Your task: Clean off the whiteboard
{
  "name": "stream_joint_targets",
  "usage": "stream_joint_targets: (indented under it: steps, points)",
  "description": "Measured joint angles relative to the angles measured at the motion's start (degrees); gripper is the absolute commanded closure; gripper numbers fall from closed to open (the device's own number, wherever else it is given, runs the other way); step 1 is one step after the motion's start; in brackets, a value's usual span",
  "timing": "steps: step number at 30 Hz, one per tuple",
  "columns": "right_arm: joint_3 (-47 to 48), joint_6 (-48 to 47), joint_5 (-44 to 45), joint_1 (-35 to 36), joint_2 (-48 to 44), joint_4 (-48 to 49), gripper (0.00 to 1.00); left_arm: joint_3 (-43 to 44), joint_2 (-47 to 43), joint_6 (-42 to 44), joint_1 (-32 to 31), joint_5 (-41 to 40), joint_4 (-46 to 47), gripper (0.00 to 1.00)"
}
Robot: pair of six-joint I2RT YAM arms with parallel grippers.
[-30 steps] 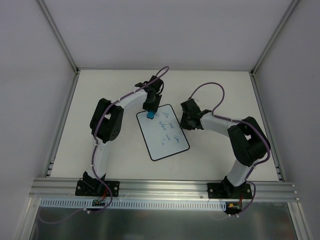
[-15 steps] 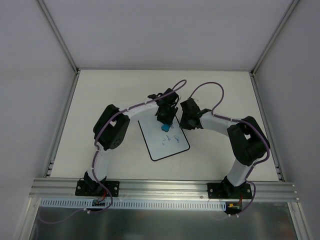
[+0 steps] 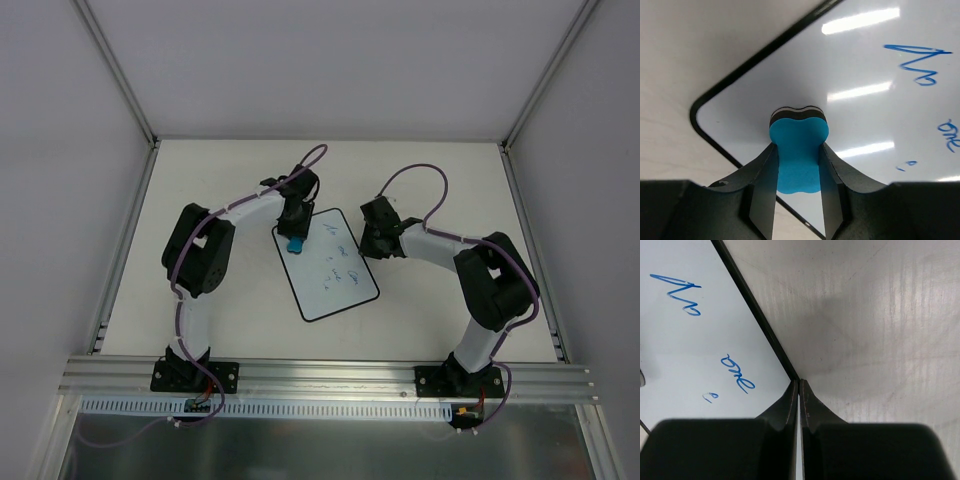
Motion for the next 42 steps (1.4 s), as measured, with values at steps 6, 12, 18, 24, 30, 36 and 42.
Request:
stream_joint_targets:
  steps: [6, 12, 18, 24, 30, 36, 42]
  points:
    - [0.0, 0.0, 0.0, 0.0, 0.09, 0.15, 1.0, -0.31, -0.24, 1.01, 0.35, -1.7, -0.42, 0.91]
    - [0.0, 0.0, 0.02, 0.0, 0.09, 0.15, 1.0, -0.17, -0.2, 0.5, -3.48, -1.38, -0.92, 0.91]
    - [0.0, 0.0, 0.02, 0.0, 0.09, 0.15, 1.0, 0.92, 0.66, -1.51, -12.55, 1.92, -1.2, 0.92]
    - [0.0, 0.2, -0.44, -0.5, 0.11, 0.09, 1.0, -0.2, 0.11, -3.28, -14.97, 3.58, -0.7, 0.93]
    - [0.0, 0.2, -0.42, -0.55, 0.11, 0.2, 1.0, -4.11, -2.45, -4.81, -11.69, 4.92, 0.74, 0.94]
    - [-0.04, 0.15, -0.74, -0.74, 0.09, 0.35, 0.89, -5.49, -3.69, -4.92, -4.85, 4.46, -0.48, 0.94]
    - [-2.73, -0.92, -0.59, -1.01, -2.45, -0.02, 0.67, -3.26, -2.75, -3.39, -3.37, 2.8, -2.45, 0.93]
